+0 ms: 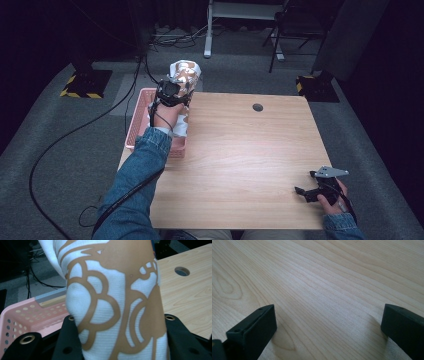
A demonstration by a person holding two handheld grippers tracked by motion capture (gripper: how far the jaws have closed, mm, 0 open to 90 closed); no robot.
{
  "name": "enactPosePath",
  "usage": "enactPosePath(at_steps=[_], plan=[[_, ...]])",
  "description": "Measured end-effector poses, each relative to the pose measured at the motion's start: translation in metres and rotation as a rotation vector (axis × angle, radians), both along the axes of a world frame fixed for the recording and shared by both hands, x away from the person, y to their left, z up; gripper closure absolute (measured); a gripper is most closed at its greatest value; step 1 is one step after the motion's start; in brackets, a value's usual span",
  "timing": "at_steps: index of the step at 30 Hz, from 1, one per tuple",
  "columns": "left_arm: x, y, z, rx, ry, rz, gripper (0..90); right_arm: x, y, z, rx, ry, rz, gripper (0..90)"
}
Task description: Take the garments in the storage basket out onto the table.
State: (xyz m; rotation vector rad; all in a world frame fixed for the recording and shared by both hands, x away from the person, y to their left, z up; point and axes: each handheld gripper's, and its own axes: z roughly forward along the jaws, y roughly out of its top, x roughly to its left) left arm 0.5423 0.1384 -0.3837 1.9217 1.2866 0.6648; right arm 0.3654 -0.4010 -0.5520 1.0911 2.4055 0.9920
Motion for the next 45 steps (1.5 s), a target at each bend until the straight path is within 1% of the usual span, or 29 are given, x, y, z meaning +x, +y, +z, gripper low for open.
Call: enactPosePath(at_steps=[5, 6, 7, 8, 11, 13, 27, 33, 34, 36, 44, 45], plan=[[-0.001, -0.012, 0.007, -0.01, -0.009, -0.01, 56.9, 0.0, 0.0, 0.0, 0.0, 0.0, 0.0, 0.0], [-0.001, -0.012, 0.007, -0.01, -0.009, -0.01, 56.9, 0.0, 0.0, 0.0, 0.0, 0.0, 0.0, 0.0], [-0.002, -0.017, 0.01, -0.009, -0.012, -0.016, 56.9, 0.0, 0.0, 0.0, 0.001, 0.0, 0.0, 0.0], [-0.002, -0.017, 0.01, -0.009, -0.012, -0.016, 56.9, 0.0, 0.0, 0.0, 0.001, 0.0, 0.0, 0.0], [-0.003, -0.024, 0.014, -0.006, -0.022, -0.027, 56.8, 0.0, 0.0, 0.0, 0.001, 0.001, 0.0, 0.0], [-0.004, -0.028, 0.015, -0.012, -0.023, -0.03, 56.8, 0.0, 0.0, 0.0, 0.001, 0.001, -0.001, 0.0], [-0.005, -0.058, 0.026, -0.006, -0.042, -0.072, 56.7, 0.0, 0.0, 0.0, 0.001, 0.001, 0.0, 0.1], [-0.006, -0.071, 0.029, 0.002, -0.051, -0.093, 56.4, 0.0, 0.0, 0.0, 0.001, 0.001, 0.0, 0.1], [-0.006, -0.071, 0.029, 0.002, -0.051, -0.093, 56.4, 0.0, 0.0, 0.0, 0.001, 0.001, 0.0, 0.1], [-0.007, -0.077, 0.029, -0.005, -0.053, -0.102, 56.4, 0.0, 0.0, 0.0, 0.001, 0.001, 0.0, 0.1], [-0.006, -0.09, 0.031, -0.011, -0.055, -0.124, 56.3, 0.0, 0.0, 0.0, 0.001, 0.001, 0.0, 0.1], [-0.006, -0.094, 0.031, -0.01, -0.056, -0.131, 56.3, 0.0, 0.0, 0.0, 0.001, 0.001, 0.0, 0.1]])
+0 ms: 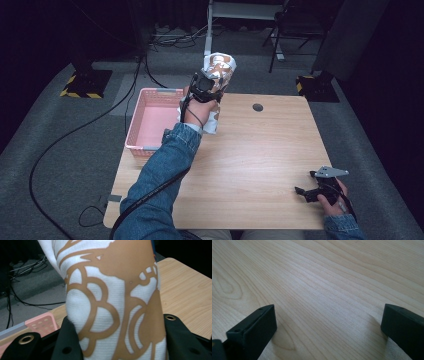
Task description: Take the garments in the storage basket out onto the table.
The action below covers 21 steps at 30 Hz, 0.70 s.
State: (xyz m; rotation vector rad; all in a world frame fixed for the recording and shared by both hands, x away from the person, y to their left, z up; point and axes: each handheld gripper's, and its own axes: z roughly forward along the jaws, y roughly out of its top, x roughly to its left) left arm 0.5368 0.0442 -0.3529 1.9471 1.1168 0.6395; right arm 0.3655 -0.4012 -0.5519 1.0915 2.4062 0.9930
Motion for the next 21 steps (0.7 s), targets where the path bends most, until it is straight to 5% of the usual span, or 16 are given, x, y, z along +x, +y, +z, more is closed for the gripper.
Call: enactPosePath(at_steps=[21], plan=[[0.004, -0.033, -0.009, -0.023, 0.009, -0.05, 56.0, 0.0, 0.0, 0.0, 0.0, 0.0, 0.0, 0.1]])
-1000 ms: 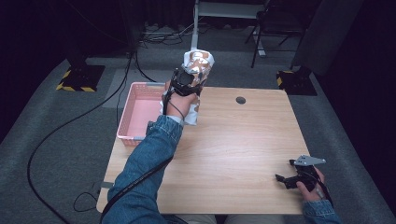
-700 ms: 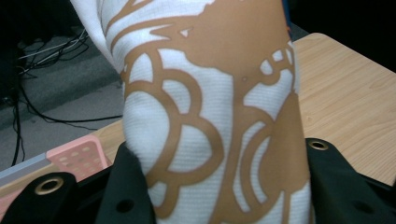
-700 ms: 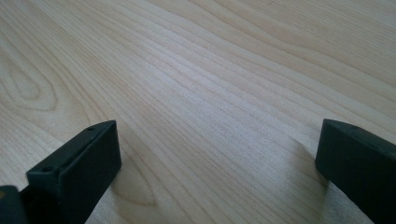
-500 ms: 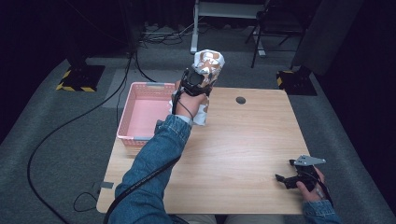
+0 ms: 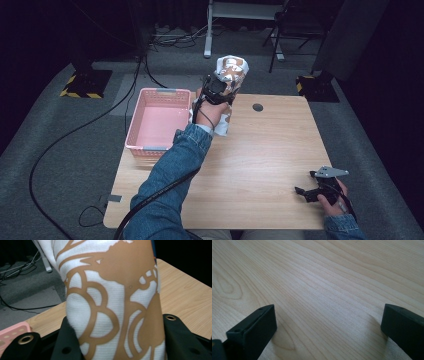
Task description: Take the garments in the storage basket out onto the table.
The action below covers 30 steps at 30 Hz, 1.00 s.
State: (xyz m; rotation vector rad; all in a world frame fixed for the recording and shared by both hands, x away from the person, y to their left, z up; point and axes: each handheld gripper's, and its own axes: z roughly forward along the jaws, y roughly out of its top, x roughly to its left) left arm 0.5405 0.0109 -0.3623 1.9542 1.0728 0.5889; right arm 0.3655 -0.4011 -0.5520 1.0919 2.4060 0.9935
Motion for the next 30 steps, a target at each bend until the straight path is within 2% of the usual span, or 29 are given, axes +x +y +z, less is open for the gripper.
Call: enactPosePath(at_steps=[9, 24, 30], plan=[[0.0, -0.01, -0.007, -0.018, -0.018, -0.013, 55.5, 0.0, 0.0, 0.0, 0.0, 0.0, 0.0, 0.1], [0.004, -0.022, -0.025, -0.032, 0.011, -0.019, 55.6, 0.0, 0.0, 0.0, 0.0, 0.0, 0.0, 0.1], [0.005, -0.028, -0.034, -0.03, -0.002, -0.031, 55.6, 0.0, 0.0, 0.0, 0.0, -0.001, 0.001, 0.1]])
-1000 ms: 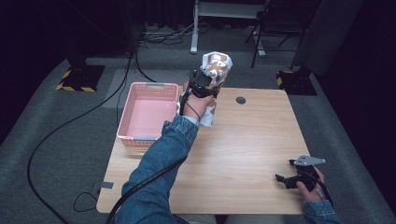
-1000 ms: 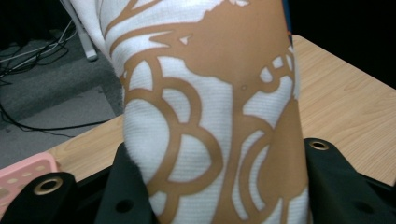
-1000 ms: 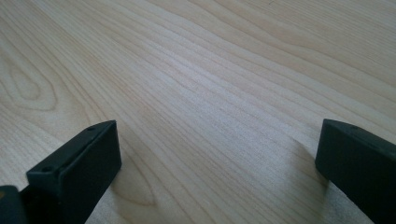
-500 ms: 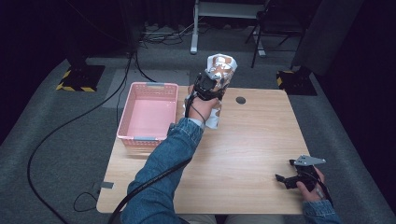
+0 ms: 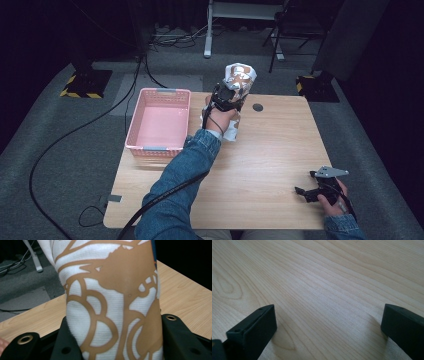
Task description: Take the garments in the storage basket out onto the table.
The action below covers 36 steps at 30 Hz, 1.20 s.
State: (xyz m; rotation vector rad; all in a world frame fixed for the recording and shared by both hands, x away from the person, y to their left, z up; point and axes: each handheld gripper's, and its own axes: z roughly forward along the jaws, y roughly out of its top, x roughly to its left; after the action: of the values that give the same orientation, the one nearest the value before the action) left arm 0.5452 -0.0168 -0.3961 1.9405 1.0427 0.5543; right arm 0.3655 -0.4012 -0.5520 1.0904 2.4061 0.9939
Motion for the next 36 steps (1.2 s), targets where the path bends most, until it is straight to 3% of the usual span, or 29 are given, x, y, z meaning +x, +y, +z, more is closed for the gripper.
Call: enactPosePath(at_steps=[15, 36], plan=[[0.002, -0.012, -0.021, -0.002, 0.032, -0.013, 55.6, 0.0, 0.0, 0.0, 0.0, 0.001, 0.001, 0.1], [0.01, -0.022, -0.062, -0.013, 0.116, -0.015, 55.5, 0.0, 0.0, 0.0, 0.0, 0.0, 0.002, 0.1]])
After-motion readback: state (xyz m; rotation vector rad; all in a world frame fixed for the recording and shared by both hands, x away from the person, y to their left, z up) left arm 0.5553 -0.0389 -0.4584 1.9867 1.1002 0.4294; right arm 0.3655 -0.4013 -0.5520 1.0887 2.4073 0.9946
